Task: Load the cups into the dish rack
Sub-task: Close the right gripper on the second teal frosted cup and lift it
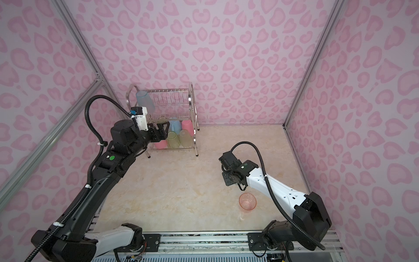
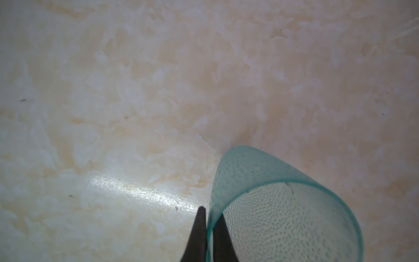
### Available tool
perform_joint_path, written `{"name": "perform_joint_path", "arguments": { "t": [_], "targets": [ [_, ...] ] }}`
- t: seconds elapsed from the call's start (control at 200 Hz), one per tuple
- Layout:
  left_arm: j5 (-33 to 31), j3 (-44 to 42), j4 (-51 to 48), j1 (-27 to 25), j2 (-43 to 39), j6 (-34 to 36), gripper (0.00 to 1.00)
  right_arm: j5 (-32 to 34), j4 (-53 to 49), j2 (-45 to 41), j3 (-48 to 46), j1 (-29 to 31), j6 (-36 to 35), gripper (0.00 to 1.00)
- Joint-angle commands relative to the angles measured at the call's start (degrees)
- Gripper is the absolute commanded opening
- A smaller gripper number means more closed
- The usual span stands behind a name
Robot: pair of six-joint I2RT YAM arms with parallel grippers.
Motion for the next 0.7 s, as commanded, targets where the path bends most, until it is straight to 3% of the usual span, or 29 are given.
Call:
{"name": "perform_joint_path", "arguments": {
  "t": [0.0, 0.28, 0.46, 0.575, 0.695],
  "targets": [
    [-1.5, -1.1, -0.9, 0.0, -1.8, -1.3, 0.92, -0.1, 0.4, -2.5, 2.0, 1.0, -2.3, 0.00],
    [-2.5, -2.9, -3.2, 0.0, -4.8, -9.4, 0.93, -13.6, 23.8, -16.9, -4.3, 2.1, -5.9, 0.00],
    [-0.9, -6.2, -4.1, 0.6, -7.8, -16.4, 0.93, -21.8, 42.1, -19.8, -8.2, 2.4, -5.4, 0.00],
    [3.4, -8.8, -3.9, 2.3, -9.9, -24.4, 0.92, -25.1, 56.7, -18.7, -11.9, 2.5, -4.6, 0.00],
    [12.7, -12.6, -1.4, 5.7, -11.5, -34.3, 0.92, -29.5, 65.9, -14.5, -11.6, 2.5, -4.1, 0.00]
  ]
}}
